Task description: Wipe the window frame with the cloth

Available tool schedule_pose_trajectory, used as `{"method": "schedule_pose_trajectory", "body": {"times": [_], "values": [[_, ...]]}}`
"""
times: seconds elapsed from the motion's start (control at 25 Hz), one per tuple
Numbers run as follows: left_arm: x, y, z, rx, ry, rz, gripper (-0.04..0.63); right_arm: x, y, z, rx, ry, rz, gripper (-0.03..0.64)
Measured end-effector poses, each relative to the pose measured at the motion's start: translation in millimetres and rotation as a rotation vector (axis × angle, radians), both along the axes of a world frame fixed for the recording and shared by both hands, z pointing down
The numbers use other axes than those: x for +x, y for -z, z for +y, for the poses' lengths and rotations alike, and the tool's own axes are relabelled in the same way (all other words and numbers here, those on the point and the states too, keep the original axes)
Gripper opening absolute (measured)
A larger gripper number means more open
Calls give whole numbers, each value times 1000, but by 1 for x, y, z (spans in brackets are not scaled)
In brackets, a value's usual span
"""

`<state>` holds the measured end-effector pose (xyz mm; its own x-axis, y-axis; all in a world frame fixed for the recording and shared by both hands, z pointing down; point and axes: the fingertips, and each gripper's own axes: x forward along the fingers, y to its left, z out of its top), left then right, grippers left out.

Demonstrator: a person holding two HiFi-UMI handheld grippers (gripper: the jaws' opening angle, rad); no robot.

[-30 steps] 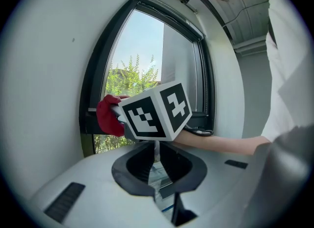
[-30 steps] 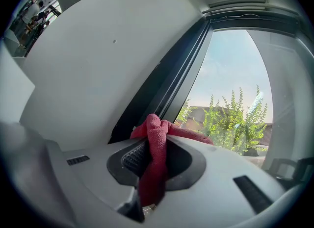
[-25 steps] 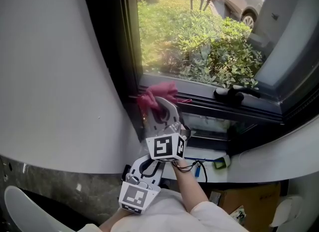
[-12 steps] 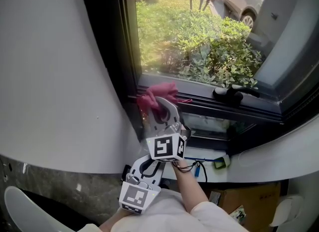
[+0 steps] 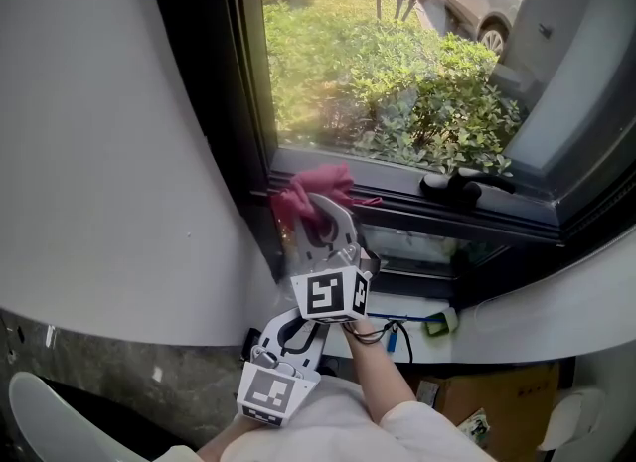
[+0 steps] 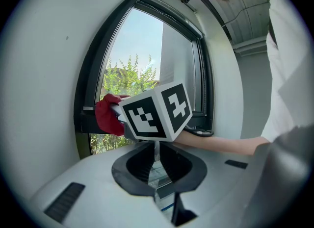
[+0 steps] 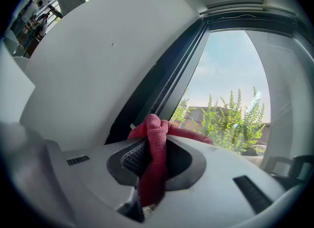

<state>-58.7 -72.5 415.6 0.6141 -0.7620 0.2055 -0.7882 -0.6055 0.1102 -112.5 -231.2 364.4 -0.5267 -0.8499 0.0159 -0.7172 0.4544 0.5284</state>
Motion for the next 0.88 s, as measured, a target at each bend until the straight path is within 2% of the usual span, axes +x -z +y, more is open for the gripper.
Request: {"method": "schedule_pose_trajectory", "body": {"times": [0.24,0.4,0.88], "values": [[4,2,-1,29,-9,-5,41,4,0,1,-3,5,1,74],[9,1,2,-1,-8,0,41,8,1,2,-3,7,-5,74],[17,1,3,4,-25,1,41,18,1,3,-3,-4,-11,72]]}}
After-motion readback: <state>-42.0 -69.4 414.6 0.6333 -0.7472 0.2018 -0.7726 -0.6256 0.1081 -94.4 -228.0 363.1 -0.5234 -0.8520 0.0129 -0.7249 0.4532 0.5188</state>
